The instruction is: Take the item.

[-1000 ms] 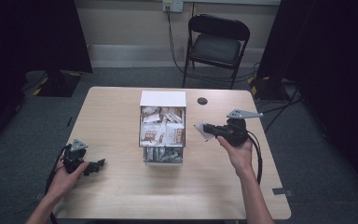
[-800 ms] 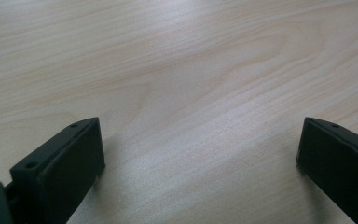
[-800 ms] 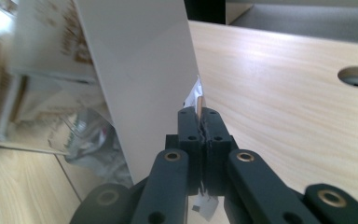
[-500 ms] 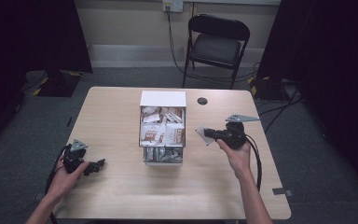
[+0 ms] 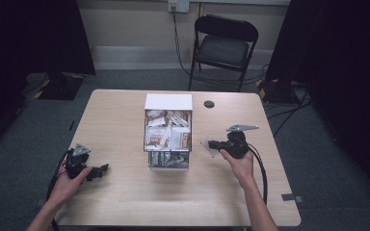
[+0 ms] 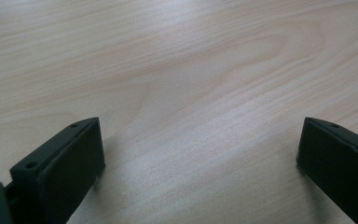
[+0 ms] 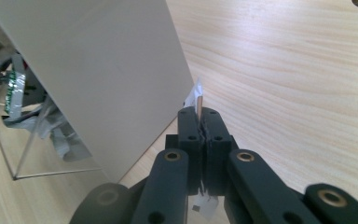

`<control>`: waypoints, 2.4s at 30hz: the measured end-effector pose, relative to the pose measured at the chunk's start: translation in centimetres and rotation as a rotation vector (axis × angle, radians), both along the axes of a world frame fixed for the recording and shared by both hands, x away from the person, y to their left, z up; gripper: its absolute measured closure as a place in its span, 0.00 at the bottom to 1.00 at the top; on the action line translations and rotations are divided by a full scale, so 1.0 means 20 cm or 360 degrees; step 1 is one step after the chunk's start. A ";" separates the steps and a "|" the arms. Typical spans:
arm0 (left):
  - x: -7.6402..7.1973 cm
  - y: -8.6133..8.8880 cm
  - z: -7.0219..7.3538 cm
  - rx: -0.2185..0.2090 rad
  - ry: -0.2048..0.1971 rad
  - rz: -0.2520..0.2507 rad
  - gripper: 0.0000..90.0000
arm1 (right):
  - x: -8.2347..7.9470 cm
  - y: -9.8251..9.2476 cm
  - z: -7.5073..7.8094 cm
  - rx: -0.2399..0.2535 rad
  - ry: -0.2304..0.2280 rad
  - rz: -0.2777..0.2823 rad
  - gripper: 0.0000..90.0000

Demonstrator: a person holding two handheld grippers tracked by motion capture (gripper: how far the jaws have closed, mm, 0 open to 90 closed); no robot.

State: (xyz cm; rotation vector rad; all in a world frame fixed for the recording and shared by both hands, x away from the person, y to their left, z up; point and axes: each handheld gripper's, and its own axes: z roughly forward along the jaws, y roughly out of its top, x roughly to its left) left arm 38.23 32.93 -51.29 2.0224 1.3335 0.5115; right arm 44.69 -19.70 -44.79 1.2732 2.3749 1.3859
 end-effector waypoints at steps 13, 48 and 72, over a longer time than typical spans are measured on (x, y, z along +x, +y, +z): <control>0.00 0.00 0.00 0.0001 0.0000 0.0000 0.00 | 0.01 0.03 -0.11 -0.0050 0.0105 -0.0013 0.98; 0.00 0.00 0.00 -0.0002 0.0002 -0.0005 0.00 | 0.08 0.00 -0.22 -0.0162 0.0069 -0.0176 0.64; 0.00 0.00 0.00 0.0002 0.0009 -0.0017 0.00 | 0.01 -0.06 -0.09 -0.0088 -0.0004 -0.0242 0.30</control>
